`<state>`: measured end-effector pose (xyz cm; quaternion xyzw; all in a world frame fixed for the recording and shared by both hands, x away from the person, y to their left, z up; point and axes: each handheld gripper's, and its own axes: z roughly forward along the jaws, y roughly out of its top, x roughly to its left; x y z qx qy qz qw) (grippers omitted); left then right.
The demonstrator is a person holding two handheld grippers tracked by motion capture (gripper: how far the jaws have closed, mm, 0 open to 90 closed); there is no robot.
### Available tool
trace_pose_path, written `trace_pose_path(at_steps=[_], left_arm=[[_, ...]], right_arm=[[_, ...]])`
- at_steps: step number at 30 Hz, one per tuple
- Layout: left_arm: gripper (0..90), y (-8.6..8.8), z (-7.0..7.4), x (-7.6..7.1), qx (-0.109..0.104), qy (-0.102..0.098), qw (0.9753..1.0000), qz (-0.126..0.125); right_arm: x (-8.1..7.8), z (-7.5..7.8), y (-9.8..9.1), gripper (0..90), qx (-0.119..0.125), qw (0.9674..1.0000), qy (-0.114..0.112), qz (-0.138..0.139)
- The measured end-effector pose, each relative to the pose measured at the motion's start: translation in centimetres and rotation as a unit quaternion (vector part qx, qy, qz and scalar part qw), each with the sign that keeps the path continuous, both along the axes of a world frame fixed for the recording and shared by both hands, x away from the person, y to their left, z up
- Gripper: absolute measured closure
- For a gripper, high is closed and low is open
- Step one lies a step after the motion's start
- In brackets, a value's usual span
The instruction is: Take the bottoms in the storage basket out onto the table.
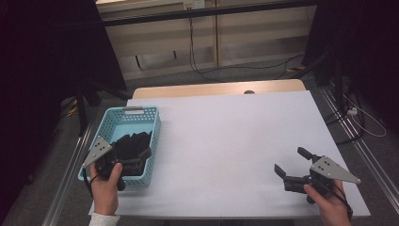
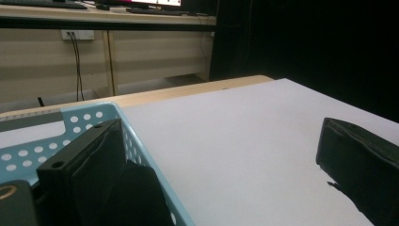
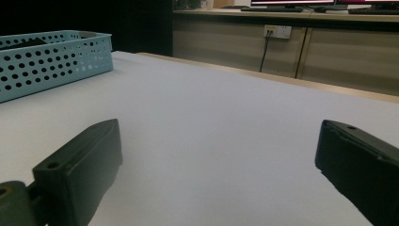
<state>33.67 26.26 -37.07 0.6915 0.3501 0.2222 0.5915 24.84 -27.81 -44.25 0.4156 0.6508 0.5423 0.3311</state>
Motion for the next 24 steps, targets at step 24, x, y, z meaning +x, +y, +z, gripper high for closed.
trace_pose_path(at_steps=[24], left_arm=[[2.5,1.8,0.5,4.6,0.059,0.032,0.9976,0.017]], right_arm=[[-0.1,0.1,0.3,0.3,-0.006,0.9999,-0.003,0.013]])
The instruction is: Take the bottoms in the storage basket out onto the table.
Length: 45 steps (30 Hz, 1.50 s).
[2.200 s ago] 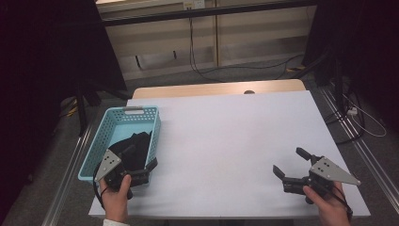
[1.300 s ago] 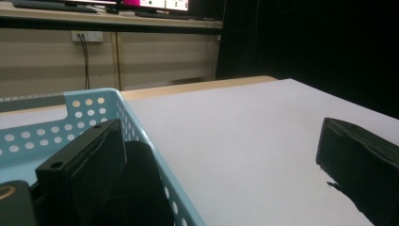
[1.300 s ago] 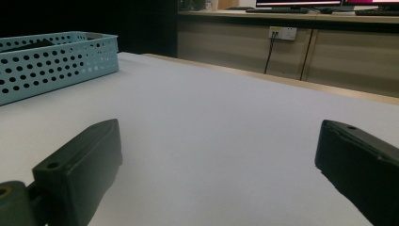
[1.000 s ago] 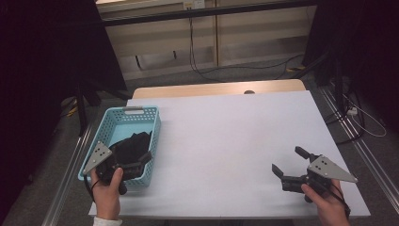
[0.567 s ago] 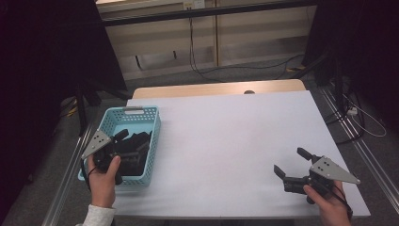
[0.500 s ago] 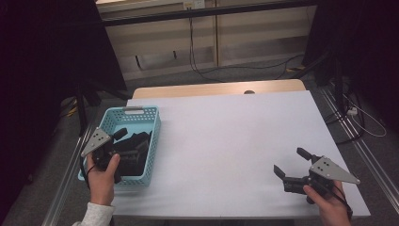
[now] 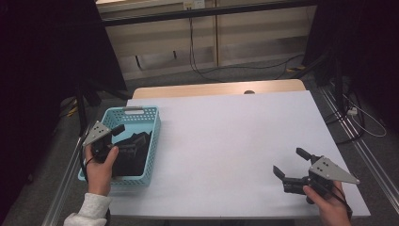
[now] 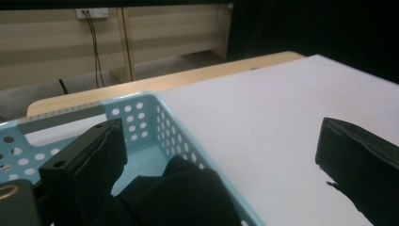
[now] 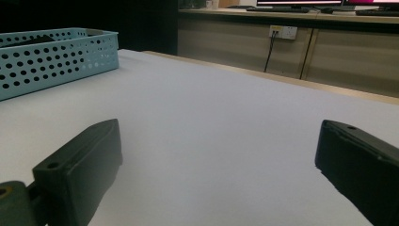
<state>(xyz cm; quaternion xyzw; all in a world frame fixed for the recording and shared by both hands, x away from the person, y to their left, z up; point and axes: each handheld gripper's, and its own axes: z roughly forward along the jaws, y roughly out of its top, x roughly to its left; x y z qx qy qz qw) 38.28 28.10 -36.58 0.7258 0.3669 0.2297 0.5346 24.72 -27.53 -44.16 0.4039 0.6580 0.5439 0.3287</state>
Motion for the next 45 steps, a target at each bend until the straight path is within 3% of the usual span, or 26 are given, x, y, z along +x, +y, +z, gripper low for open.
trace_pose_path(at_steps=[18,27,31,33,39,41,42,44,45], left_arm=[[2.7,1.7,-0.7,1.9,0.034,0.033,0.9988,0.012],[2.7,2.2,-1.5,2.8,0.066,0.060,0.9960,0.007],[2.9,2.2,-1.8,3.2,0.087,0.077,0.9933,-0.004],[3.5,2.2,-2.0,3.6,0.108,0.089,0.9900,-0.013],[3.8,2.2,-2.7,4.2,0.117,0.117,0.9861,-0.020],[3.8,2.0,-3.1,4.5,0.122,0.134,0.9832,-0.021],[3.8,2.0,-3.1,4.5,0.122,0.134,0.9832,-0.021],[3.8,1.8,-3.6,4.8,0.132,0.152,0.9792,-0.025],[3.8,1.8,-3.6,4.8,0.132,0.152,0.9792,-0.025]], right_arm=[[-0.1,0.0,0.0,0.3,-0.006,1.0000,0.002,0.002],[-0.1,0.0,0.0,0.3,-0.005,1.0000,0.002,0.004],[-0.1,0.0,0.1,0.3,-0.005,1.0000,0.002,0.005],[-0.1,0.0,0.0,0.3,-0.006,1.0000,0.003,0.004],[-0.1,0.0,0.0,0.3,-0.005,1.0000,0.003,0.004],[-0.1,0.0,0.0,0.3,-0.005,1.0000,0.004,0.004],[-0.1,0.0,0.0,0.3,-0.005,1.0000,0.004,0.004],[-0.1,0.0,0.0,0.3,-0.006,1.0000,0.004,0.004],[-0.1,0.0,0.0,0.3,-0.006,1.0000,0.004,0.004]])
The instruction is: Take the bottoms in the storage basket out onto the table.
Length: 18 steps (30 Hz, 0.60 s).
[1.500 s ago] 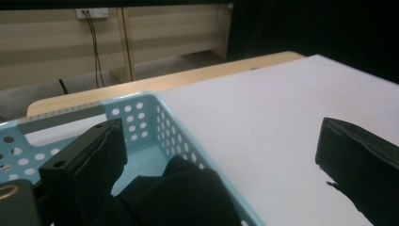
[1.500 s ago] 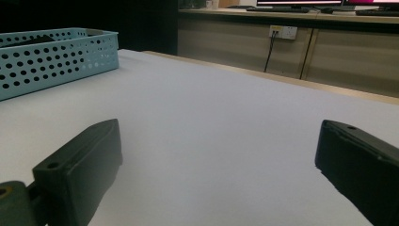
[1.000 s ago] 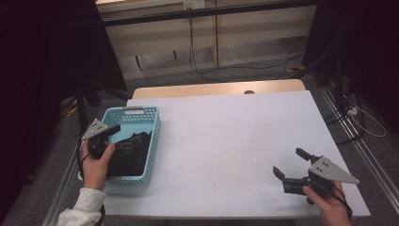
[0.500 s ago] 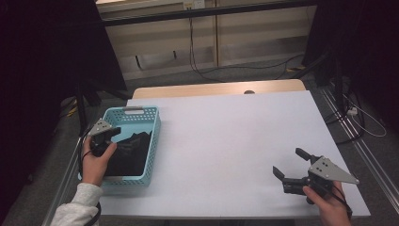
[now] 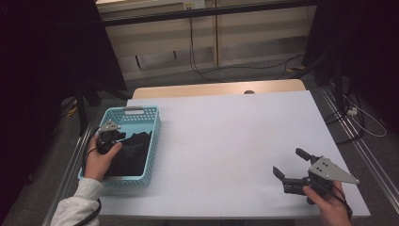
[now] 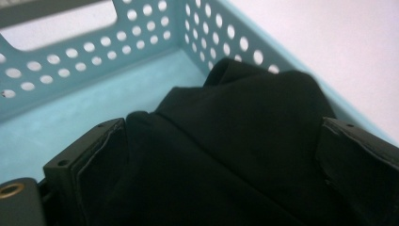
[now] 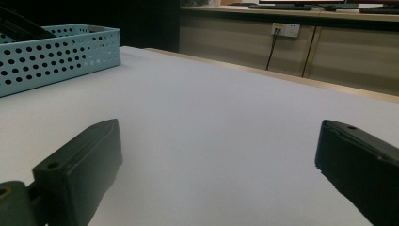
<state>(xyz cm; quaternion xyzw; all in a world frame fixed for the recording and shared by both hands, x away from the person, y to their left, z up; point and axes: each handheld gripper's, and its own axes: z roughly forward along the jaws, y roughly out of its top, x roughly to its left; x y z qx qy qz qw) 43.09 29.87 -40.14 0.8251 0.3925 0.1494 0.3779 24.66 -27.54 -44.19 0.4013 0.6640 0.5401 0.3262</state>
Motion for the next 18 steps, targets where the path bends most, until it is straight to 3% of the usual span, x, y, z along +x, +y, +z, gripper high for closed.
trace_pose_path(at_steps=[4,5,11,16,18], left_arm=[[3.6,0.0,-0.8,0.5,0.002,0.022,0.9997,0.006],[3.5,0.1,-1.3,0.7,0.007,0.035,0.9993,0.007],[2.0,0.2,-2.8,1.1,0.015,0.062,0.9979,0.013],[0.9,0.0,-3.1,1.5,0.034,0.067,0.9971,0.013],[0.1,0.0,-3.4,1.5,0.030,0.067,0.9972,0.015]], right_arm=[[0.0,0.0,0.0,0.3,0.000,1.0000,0.000,0.000],[0.0,0.0,0.0,0.3,-0.001,1.0000,0.000,0.000],[0.0,0.0,0.0,0.3,0.001,1.0000,0.000,-0.001],[0.0,0.0,0.1,0.3,0.000,1.0000,0.000,0.000],[0.0,0.0,0.1,0.3,0.000,1.0000,0.000,0.000]])
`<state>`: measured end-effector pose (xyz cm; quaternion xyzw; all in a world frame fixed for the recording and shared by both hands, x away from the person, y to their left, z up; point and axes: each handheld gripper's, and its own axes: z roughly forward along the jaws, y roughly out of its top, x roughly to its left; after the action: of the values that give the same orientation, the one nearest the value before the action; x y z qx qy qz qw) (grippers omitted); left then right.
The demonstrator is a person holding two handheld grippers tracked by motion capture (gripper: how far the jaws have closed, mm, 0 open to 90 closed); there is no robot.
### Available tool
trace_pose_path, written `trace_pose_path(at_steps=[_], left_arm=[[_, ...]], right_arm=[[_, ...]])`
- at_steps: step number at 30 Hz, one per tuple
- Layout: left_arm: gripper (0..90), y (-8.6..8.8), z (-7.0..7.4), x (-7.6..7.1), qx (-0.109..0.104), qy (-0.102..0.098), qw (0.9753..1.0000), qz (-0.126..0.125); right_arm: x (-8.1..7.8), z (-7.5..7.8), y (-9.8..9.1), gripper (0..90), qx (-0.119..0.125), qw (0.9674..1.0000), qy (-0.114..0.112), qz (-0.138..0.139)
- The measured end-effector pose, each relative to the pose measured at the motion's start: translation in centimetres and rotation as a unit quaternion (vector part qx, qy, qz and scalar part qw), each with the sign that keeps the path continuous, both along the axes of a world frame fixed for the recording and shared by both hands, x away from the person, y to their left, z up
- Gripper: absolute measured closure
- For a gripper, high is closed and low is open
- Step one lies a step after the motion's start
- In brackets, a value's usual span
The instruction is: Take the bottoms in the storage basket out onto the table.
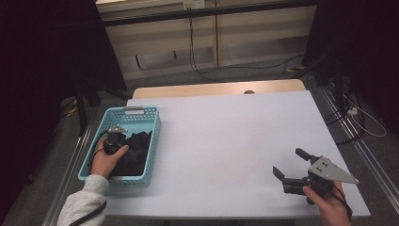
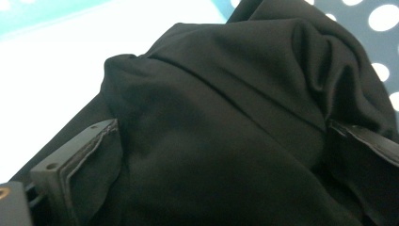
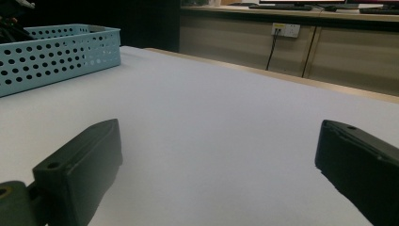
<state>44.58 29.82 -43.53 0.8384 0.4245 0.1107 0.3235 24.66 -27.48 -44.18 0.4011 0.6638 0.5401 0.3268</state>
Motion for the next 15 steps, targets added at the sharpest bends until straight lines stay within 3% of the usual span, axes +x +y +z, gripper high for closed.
trace_pose_path(at_steps=[6,7,13,15], left_arm=[[0.0,0.1,-0.8,0.1,0.002,0.009,1.0000,0.002],[0.0,0.1,-1.0,0.2,0.012,0.004,0.9999,-0.003],[0.0,0.0,-1.3,0.2,0.028,-0.007,0.9996,0.002],[0.0,0.3,-1.5,0.3,0.029,0.002,0.9991,0.032]], right_arm=[[0.0,0.0,0.0,0.3,0.000,1.0000,-0.001,0.000],[-0.1,0.0,0.0,0.3,-0.001,1.0000,-0.002,0.001],[-0.1,0.0,0.0,0.3,-0.002,1.0000,-0.002,0.001],[-0.1,0.0,0.0,0.3,-0.002,1.0000,-0.003,0.002]])
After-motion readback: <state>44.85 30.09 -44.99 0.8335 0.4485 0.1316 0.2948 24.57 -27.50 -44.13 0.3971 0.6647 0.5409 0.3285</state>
